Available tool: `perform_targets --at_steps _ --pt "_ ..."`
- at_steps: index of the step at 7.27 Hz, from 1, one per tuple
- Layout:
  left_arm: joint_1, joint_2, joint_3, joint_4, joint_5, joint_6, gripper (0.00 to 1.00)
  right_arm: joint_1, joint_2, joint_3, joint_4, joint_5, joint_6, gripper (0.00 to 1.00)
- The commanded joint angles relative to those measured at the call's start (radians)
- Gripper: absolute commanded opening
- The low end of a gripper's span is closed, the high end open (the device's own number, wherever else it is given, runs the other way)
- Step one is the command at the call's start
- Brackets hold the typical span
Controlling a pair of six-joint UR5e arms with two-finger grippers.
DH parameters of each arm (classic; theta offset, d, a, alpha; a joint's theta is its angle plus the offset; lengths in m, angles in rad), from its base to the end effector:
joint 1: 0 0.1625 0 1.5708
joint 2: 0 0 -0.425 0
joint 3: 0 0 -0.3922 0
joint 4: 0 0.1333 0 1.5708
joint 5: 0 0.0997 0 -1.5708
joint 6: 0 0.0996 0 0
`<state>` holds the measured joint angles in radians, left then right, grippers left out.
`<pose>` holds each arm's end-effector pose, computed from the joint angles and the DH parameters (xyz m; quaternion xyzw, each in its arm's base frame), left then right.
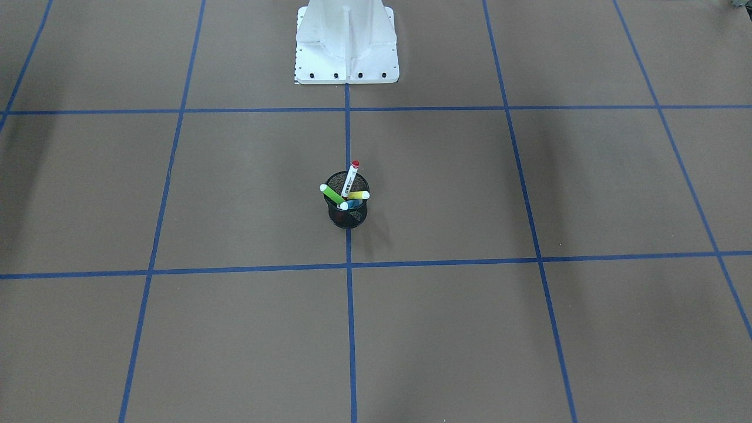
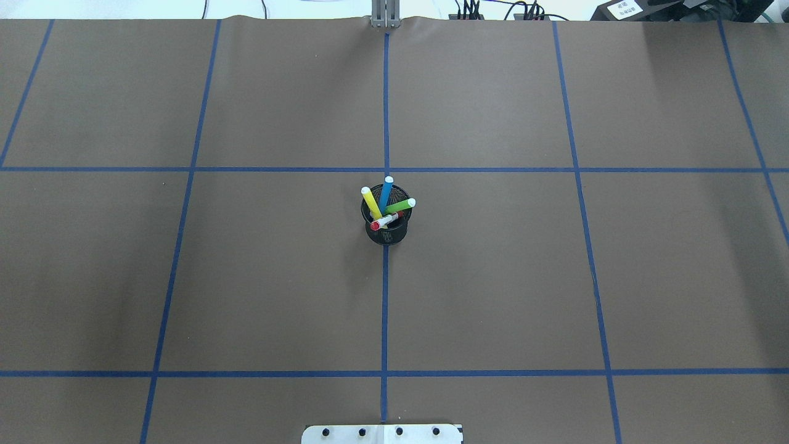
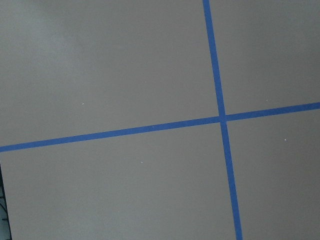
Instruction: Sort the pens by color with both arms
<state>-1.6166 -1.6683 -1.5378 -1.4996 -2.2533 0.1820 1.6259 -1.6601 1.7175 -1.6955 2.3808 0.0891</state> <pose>-0.0948 -0.5282 0.6382 0.0349 0.3329 0.0630 0.9402 0.0858 -0.4445 0.6385 -0.0376 -0.3932 0.0794 0.9152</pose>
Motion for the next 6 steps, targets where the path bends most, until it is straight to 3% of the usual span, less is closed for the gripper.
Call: perform_targets --at_steps 1,6 --pt "0.000 0.002 -0.005 -0.001 0.000 0.001 1.00 0.000 -0.012 0.001 0.002 -0.003 -0.003 1.00" --pt "0.000 0.004 -0.002 -0.002 0.000 0.002 1.00 0.000 -0.010 0.008 0.002 -0.003 0.003 1.00"
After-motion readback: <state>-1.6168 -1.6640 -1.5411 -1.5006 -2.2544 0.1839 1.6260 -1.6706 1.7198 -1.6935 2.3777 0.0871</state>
